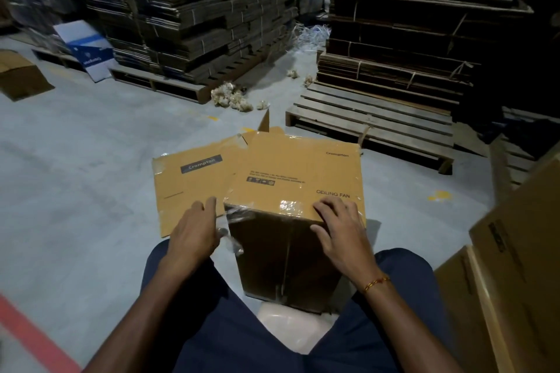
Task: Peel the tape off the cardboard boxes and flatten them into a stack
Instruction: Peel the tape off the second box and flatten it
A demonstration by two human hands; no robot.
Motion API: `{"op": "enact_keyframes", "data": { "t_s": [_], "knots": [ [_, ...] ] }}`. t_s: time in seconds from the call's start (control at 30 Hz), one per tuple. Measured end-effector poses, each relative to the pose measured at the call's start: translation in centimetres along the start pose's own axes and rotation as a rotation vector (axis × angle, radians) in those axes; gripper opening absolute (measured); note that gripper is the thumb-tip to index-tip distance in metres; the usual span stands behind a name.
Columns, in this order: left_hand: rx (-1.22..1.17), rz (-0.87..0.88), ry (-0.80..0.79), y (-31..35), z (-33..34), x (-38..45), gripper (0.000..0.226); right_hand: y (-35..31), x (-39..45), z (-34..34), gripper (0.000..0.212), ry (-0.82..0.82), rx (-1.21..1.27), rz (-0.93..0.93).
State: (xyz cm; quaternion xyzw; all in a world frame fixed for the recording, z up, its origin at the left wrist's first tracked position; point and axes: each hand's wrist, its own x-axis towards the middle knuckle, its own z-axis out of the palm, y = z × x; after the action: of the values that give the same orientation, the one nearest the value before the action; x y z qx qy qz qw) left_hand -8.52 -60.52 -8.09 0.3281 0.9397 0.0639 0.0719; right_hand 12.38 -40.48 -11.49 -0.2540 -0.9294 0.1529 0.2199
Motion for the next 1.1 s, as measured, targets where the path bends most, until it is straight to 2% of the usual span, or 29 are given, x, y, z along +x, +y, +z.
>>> {"op": "enact_keyframes", "data": {
  "t_s": [0.1, 0.17, 0.23, 0.3, 0.37, 0.4, 0.47, 0.57, 0.63, 0.73, 0.8, 0.87, 0.93, 1.0, 1.07, 1.1],
  "knots": [
    [0.253, -0.01, -0.053, -0.8, 0.1, -0.3, 0.034, -1.0, 0.5, 0.1, 0.039, -0.028, -0.006, -0.015],
    [0.304, 0.02, -0.07, -1.1, -0.2, -0.2, 0.029, -1.2, 0.9, 0.0, 0.039, -0.045, -0.01, -0.008],
    [0.219, 0.057, -0.157, -1.4, -0.5, 0.4, 0.04, -1.0, 1.2, -0.1, 0.039, -0.049, -0.01, 0.0],
    [0.04, 0.076, -0.314, -2.0, -0.6, 1.0, 0.063, -0.8, 1.2, -0.2, 0.04, -0.045, -0.006, 0.01],
    [-0.106, 0.104, -0.428, -2.5, -1.0, 1.1, 0.069, -0.9, 1.2, -0.2, 0.042, -0.045, -0.016, 0.026],
    [-0.173, 0.105, -0.406, -2.5, -1.2, 1.0, 0.062, -1.0, 1.2, -0.1, 0.044, -0.053, -0.033, 0.034],
    [-0.375, 0.068, -0.214, -1.9, -1.3, 0.7, 0.051, -1.3, 1.2, 0.1, 0.046, -0.066, -0.058, 0.05],
    [-0.747, -0.083, 0.086, -1.4, -0.3, 0.9, 0.065, -1.6, 1.5, 0.3, 0.047, -0.067, -0.054, 0.059],
    [-0.819, -0.101, 0.188, -1.6, 1.0, 1.1, 0.06, -1.6, 1.4, 0.4, 0.046, -0.064, -0.047, 0.054],
    [-0.799, -0.063, 0.314, -0.8, 1.9, 0.8, 0.033, -1.4, 1.4, 0.4, 0.046, -0.058, -0.05, 0.056],
    [-0.831, -0.059, 0.381, 0.0, 1.8, 0.5, 0.026, -1.2, 1.4, 0.4, 0.046, -0.052, -0.052, 0.07],
    [-0.965, -0.107, 0.442, 0.2, 1.3, 0.6, 0.024, -0.9, 1.4, 0.3, 0.046, -0.048, -0.053, 0.073],
    [-1.288, -0.174, 0.478, 0.0, -0.2, 1.2, 0.023, -0.6, 1.4, 0.2, 0.045, -0.04, -0.061, 0.067],
    [-1.57, -0.243, 0.448, -0.6, -2.0, 1.5, 0.023, -0.3, 1.3, 0.1, 0.044, -0.032, -0.076, 0.062],
    [-1.599, -0.29, 0.429, -1.4, -3.0, 1.6, 0.023, -0.2, 1.1, 0.1, 0.044, -0.021, -0.083, 0.061],
    [-1.491, -0.285, 0.432, -1.9, -2.9, 1.7, 0.022, -0.3, 1.0, 0.2, 0.044, -0.02, -0.083, 0.059]
  ]
}}
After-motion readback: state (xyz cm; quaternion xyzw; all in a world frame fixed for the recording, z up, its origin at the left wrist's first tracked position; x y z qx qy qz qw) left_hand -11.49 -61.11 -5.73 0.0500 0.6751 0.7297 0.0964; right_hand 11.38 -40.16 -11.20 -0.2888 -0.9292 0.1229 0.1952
